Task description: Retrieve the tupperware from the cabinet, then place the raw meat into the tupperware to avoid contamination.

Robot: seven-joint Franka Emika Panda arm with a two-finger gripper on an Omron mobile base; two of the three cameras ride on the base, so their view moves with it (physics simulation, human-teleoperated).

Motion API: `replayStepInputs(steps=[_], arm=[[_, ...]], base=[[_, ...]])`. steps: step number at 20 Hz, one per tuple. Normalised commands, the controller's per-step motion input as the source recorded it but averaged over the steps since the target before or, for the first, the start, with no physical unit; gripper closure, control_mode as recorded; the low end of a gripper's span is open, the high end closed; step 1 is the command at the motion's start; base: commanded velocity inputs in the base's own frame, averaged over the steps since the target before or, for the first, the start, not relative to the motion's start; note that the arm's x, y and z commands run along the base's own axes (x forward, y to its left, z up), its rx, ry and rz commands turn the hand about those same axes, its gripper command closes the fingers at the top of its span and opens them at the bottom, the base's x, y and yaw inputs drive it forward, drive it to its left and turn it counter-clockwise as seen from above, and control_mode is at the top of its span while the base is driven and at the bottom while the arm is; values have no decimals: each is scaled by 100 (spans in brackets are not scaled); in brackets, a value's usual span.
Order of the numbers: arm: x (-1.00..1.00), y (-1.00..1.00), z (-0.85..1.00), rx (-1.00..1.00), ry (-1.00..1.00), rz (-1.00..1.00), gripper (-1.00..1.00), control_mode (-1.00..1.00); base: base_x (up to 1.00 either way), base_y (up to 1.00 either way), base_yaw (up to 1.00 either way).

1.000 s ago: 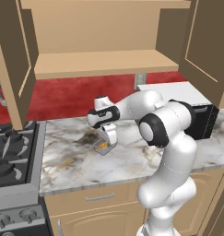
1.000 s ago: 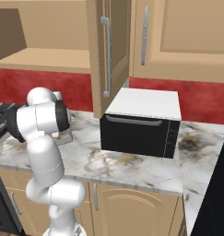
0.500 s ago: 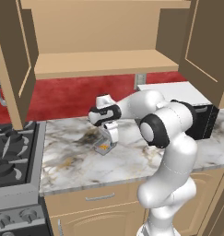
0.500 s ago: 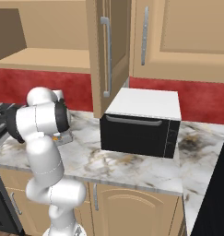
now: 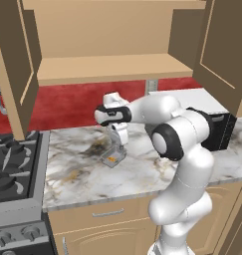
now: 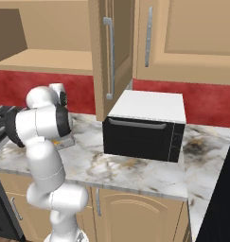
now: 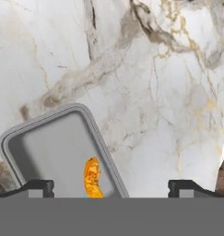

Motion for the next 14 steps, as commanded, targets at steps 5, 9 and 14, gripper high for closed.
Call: replayStepInputs(steps=[5,9,14], arm=[[-46,-19,18,4,1,-1,-100,-100],[-65,-6,0,1,0,-1,-100,-100],[-74,-1,0,0,-6,0,-100,-100]], base=[[0,0,0],[0,0,0],[0,0,0]])
